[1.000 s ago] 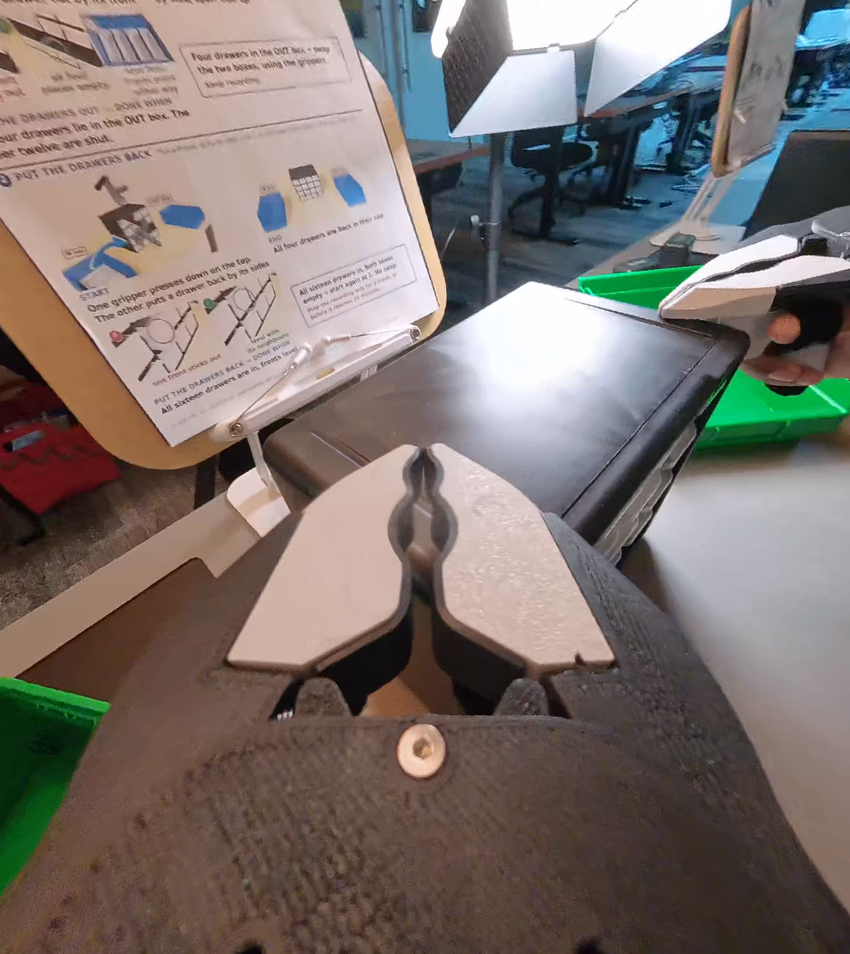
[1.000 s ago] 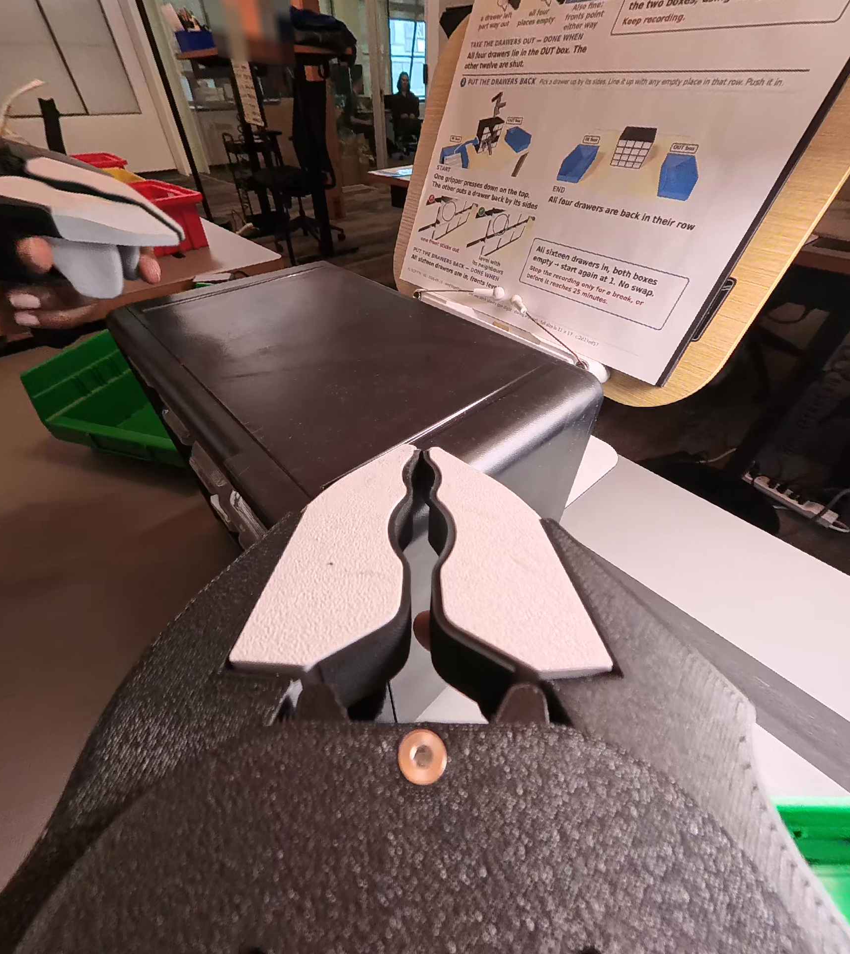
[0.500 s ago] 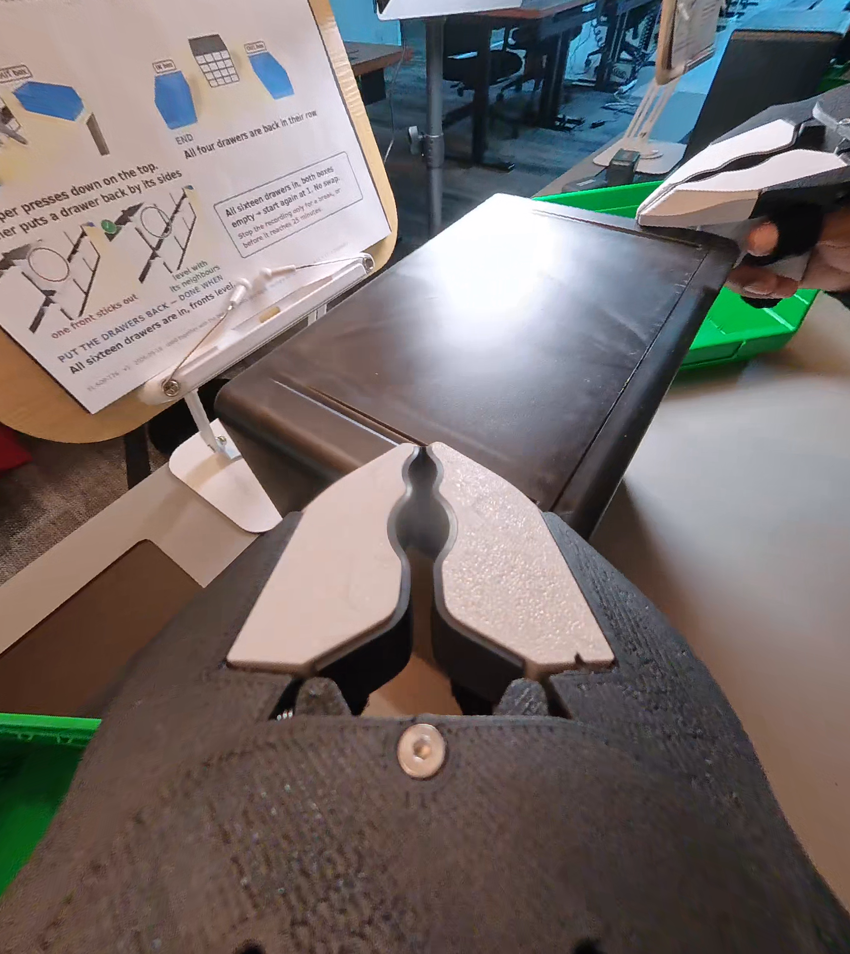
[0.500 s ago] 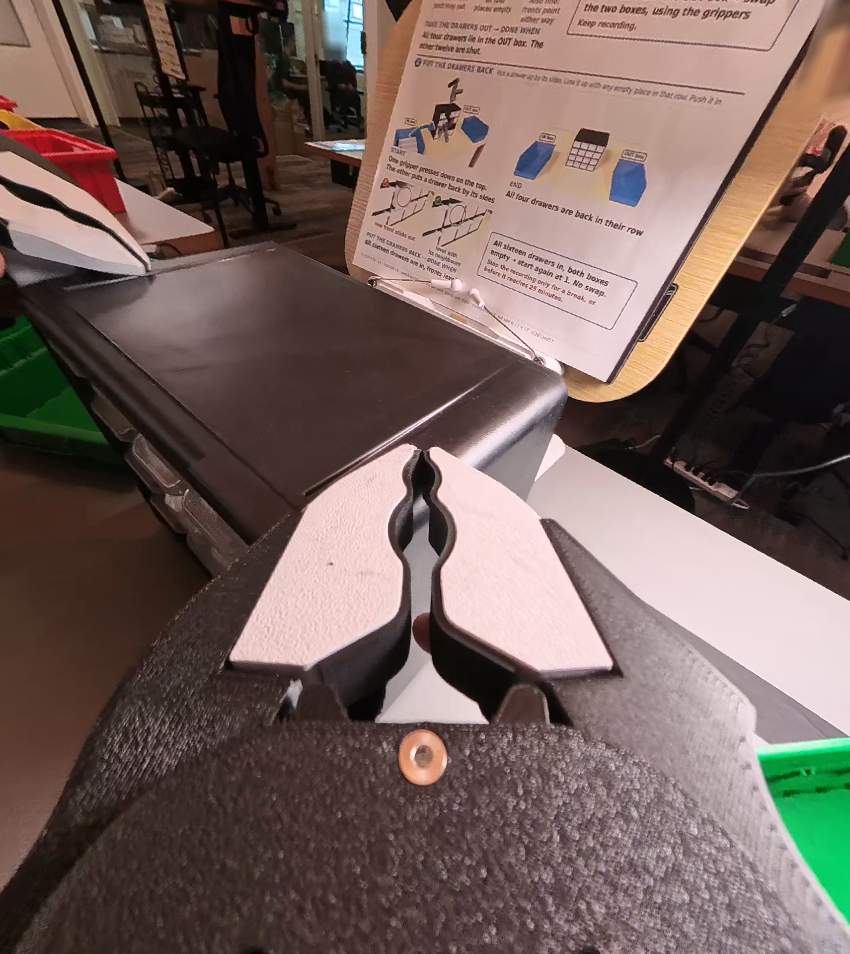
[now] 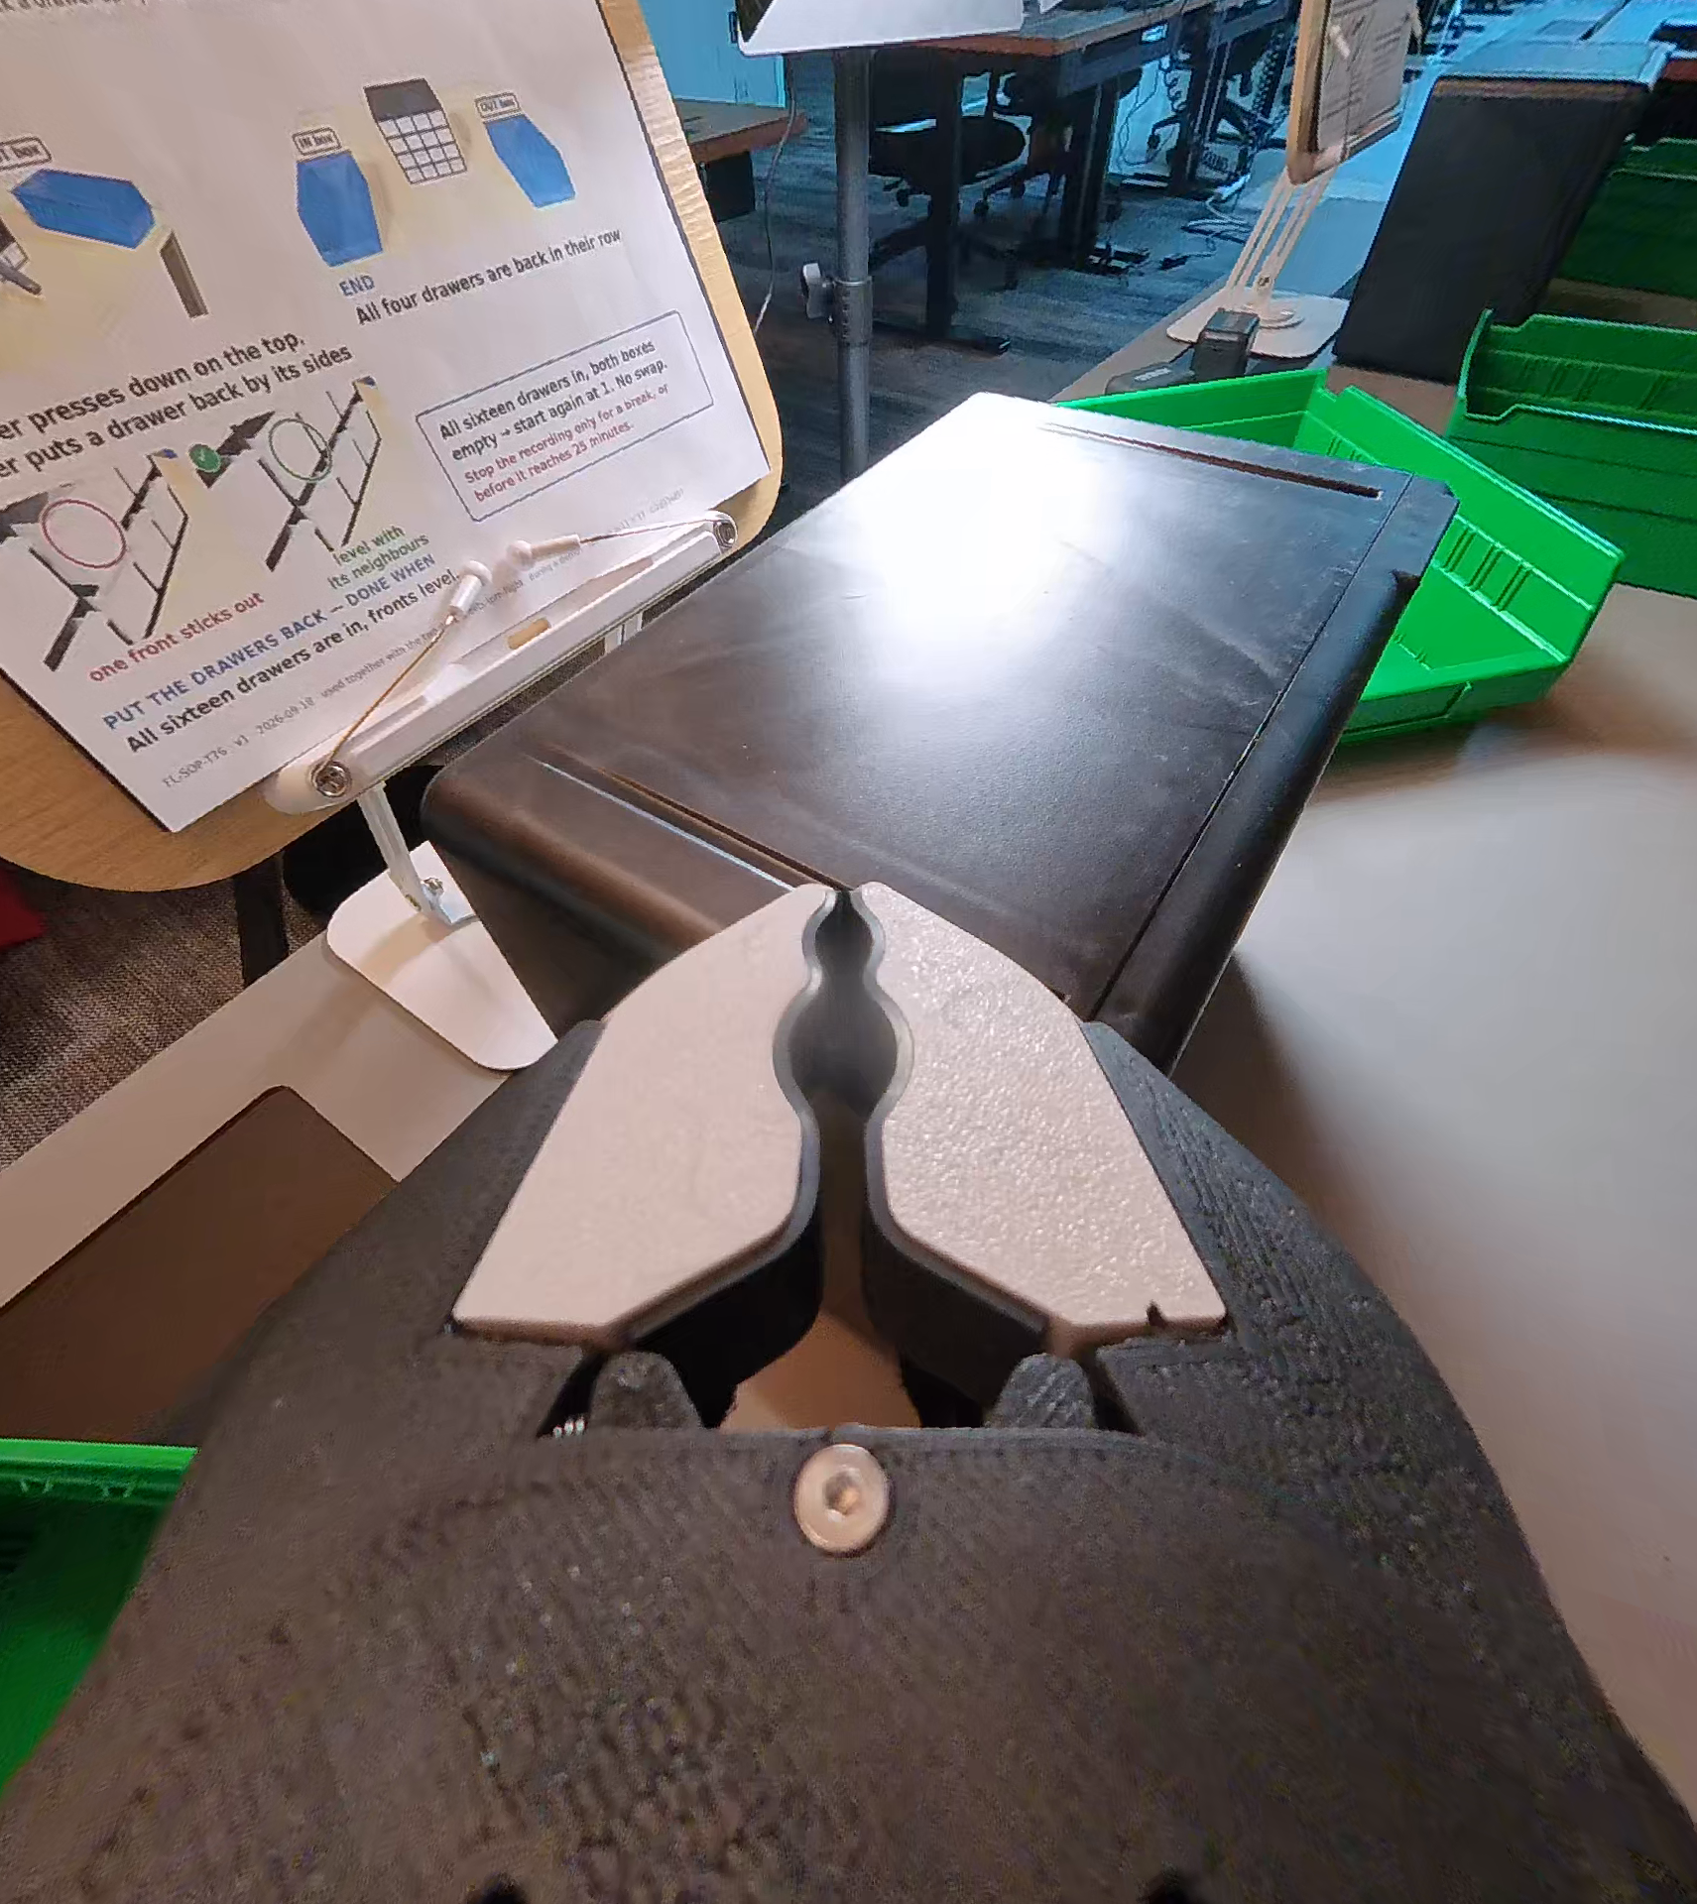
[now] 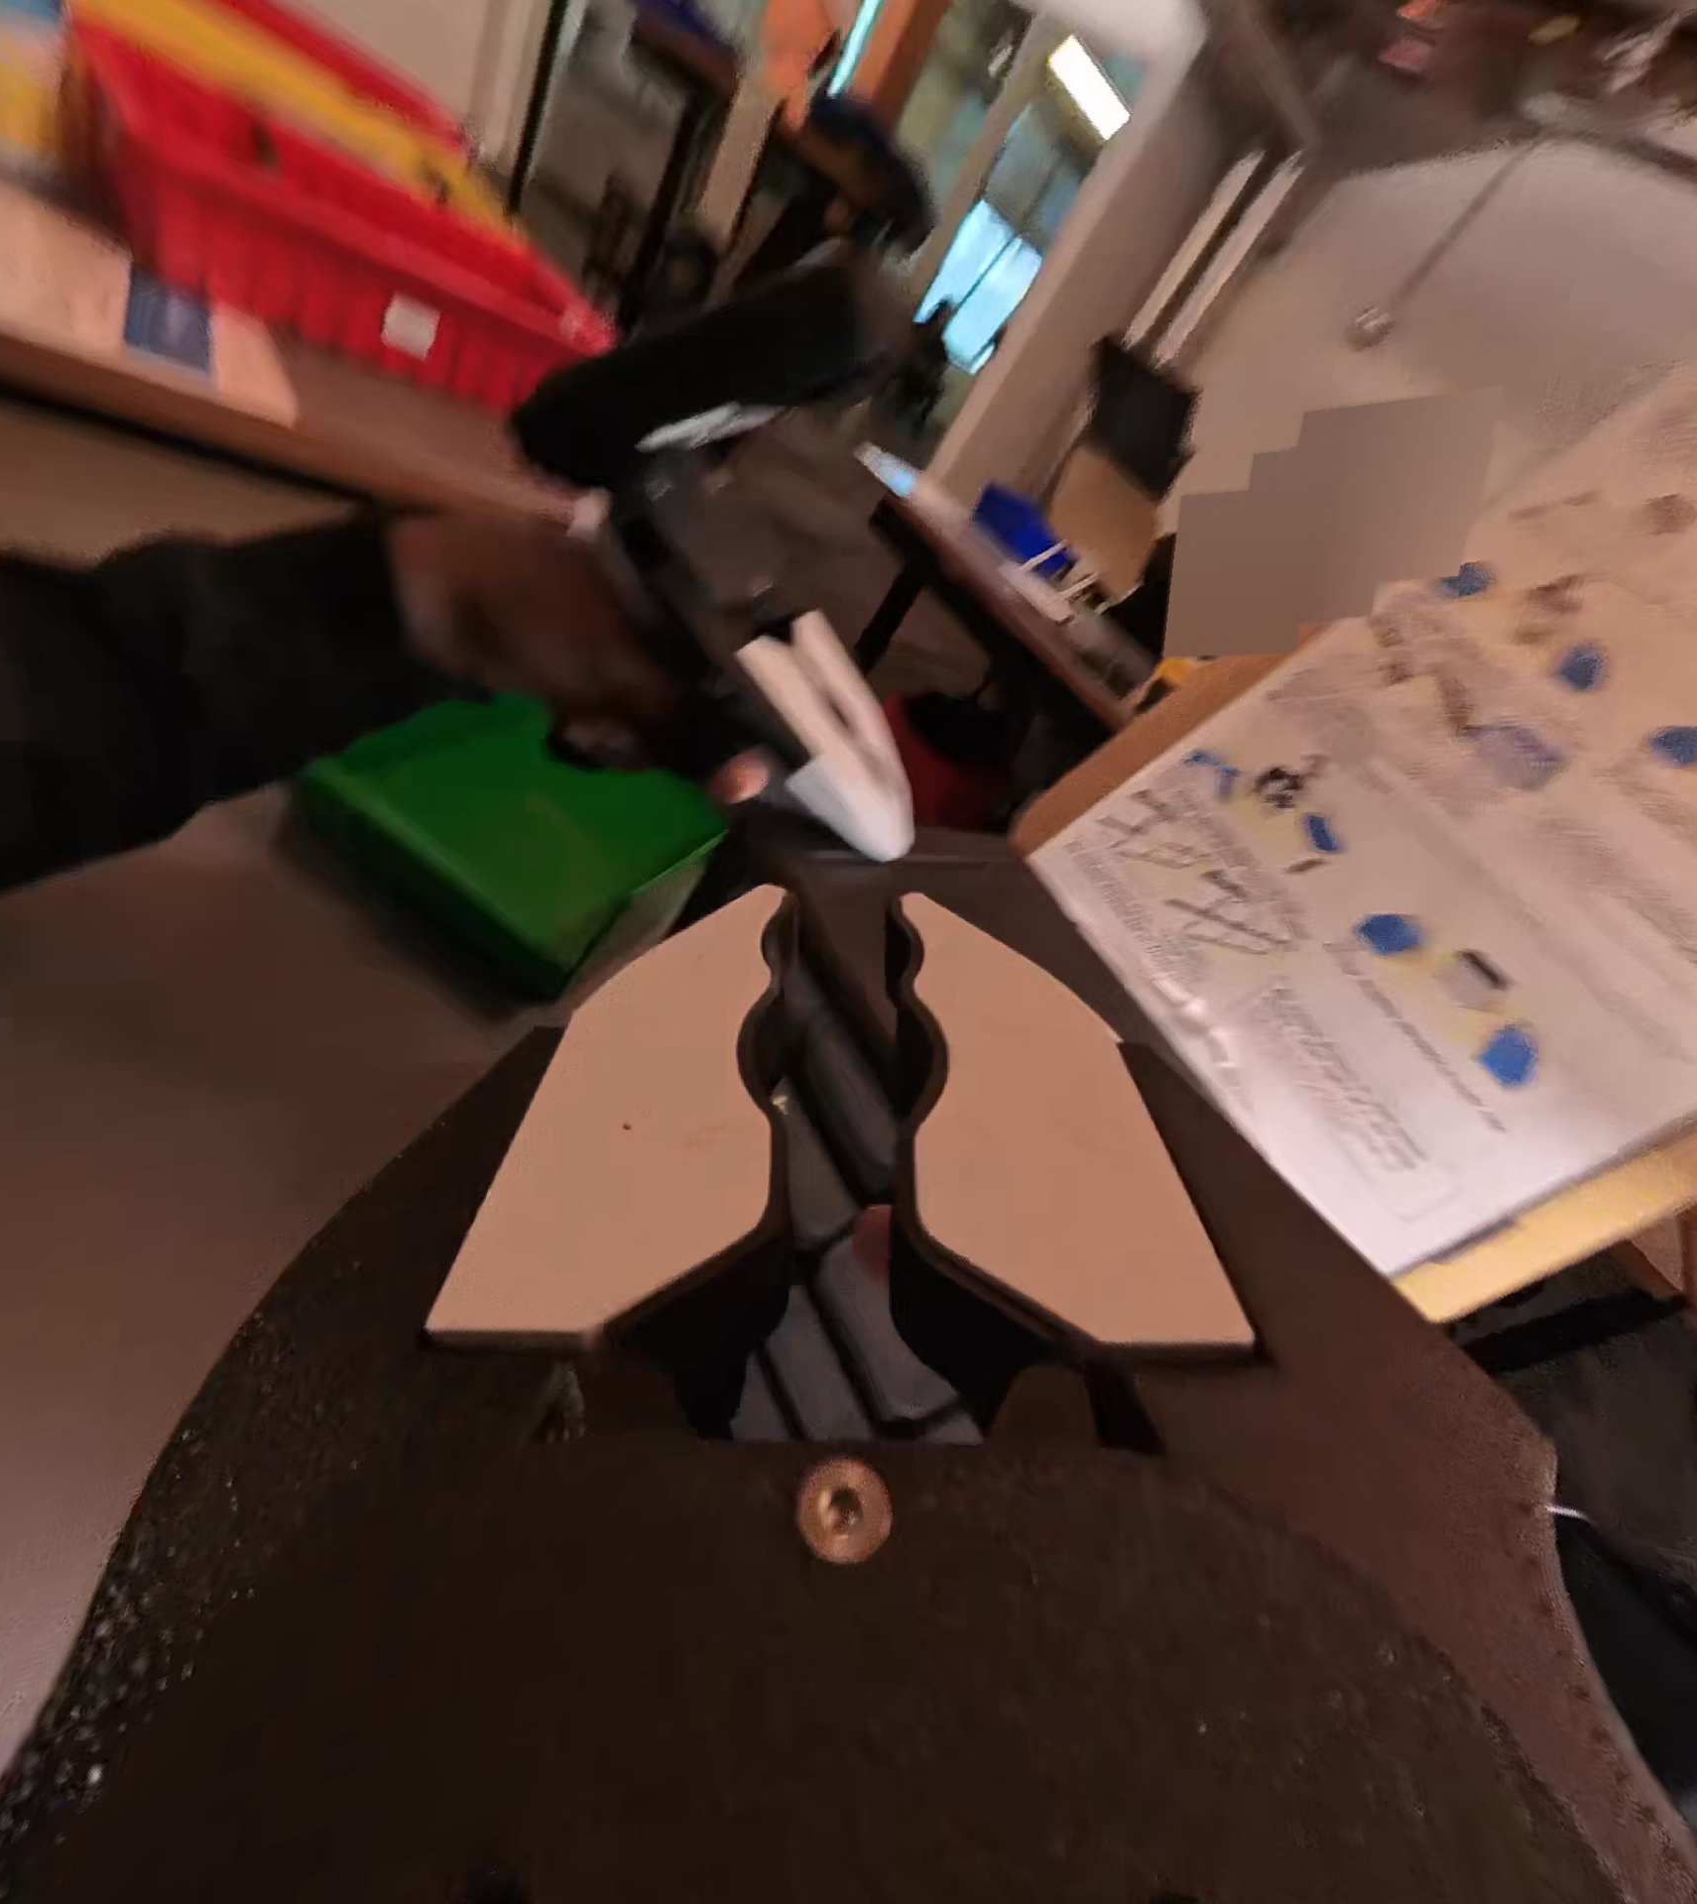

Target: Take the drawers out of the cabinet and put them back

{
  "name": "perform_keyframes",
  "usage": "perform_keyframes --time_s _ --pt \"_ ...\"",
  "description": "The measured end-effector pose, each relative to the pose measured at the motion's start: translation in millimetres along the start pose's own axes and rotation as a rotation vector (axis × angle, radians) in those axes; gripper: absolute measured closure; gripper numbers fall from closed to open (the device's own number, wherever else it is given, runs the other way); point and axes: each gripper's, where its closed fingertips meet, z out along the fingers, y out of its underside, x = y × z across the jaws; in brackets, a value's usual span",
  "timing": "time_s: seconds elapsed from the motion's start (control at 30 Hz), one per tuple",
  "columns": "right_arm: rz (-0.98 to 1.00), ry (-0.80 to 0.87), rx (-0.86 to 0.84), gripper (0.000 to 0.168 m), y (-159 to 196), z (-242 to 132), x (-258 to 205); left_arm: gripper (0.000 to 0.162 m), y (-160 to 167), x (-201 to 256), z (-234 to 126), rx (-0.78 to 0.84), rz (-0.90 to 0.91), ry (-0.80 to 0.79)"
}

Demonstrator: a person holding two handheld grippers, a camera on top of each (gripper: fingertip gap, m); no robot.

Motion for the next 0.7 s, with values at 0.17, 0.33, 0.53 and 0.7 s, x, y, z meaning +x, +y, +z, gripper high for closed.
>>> perform_keyframes --time_s 0.17,0.33,0.53,0.7 --pt "-0.246 -0.113 -0.298 0.15 79 76 -76 0.162 0 0 0 -0.003 0.02 -0.007" --pt "-0.465 -0.088 -0.537 0.138 162 107 -113 0.162 0 0 0 -0.011 0.05 -0.027" --pt "-0.646 0.116 -0.471 0.14 188 115 -103 0.162 0 0 0 -0.012 0.058 -0.031" --pt "-0.721 0.238 -0.402 0.147 191 124 -88 0.162 0 0 0 -0.013 0.071 -0.031"
